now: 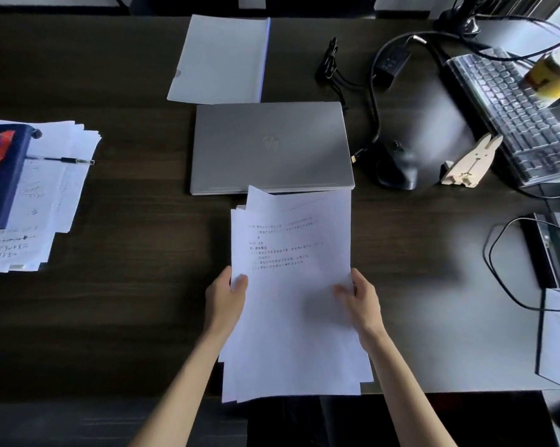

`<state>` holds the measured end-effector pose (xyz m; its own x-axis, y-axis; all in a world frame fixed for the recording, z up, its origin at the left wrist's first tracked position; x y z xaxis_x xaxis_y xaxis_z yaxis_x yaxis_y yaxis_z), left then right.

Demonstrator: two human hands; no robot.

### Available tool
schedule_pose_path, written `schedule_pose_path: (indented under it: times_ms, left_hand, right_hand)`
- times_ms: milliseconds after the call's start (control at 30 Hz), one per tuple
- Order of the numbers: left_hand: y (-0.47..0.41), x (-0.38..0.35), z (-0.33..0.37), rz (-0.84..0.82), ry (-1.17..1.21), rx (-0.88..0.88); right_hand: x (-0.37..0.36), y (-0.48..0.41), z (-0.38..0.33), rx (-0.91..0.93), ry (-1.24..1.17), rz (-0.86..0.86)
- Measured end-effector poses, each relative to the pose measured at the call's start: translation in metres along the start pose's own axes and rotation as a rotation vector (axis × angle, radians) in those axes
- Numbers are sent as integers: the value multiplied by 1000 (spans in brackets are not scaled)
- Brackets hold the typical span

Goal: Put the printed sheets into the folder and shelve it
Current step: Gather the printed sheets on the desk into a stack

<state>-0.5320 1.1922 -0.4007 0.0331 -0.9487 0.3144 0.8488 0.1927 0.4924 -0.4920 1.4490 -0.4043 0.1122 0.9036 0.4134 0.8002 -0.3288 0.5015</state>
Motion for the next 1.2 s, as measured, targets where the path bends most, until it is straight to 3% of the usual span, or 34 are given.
schedule_pose_path:
  times_ms: [100, 300, 467, 567, 900, 1200]
  left_hand:
    - [2, 11, 14, 138, -77, -101]
    - [15, 2, 37, -7, 444, 29]
    - [50, 21, 102, 197, 485, -391]
    - [65, 25, 117, 234, 504, -490]
    - [61, 0, 72, 134, 629, -379]
    - [60, -7, 71, 147, 642, -360]
  right_hand:
    - [7, 6, -6, 68, -106, 4]
    - [25, 23, -47, 293, -337, 1]
    - [54, 46, -93, 511, -369, 178]
    - [69, 58, -106, 584, -405, 249]
    - [61, 53, -70, 485, -425, 217]
    - [69, 51, -80, 539, -465, 208]
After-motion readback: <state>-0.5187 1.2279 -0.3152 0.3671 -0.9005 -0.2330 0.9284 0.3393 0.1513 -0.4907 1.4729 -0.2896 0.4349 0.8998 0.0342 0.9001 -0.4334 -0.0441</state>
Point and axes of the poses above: each hand's wrist, its own y-axis away from the middle knuckle, its own x-axis out of the back of the hand, z = x × y, the point moved 8 cm from there along -y, towards the middle knuckle, and after that the axes turned 8 degrees about y, right-handed, at the moved point
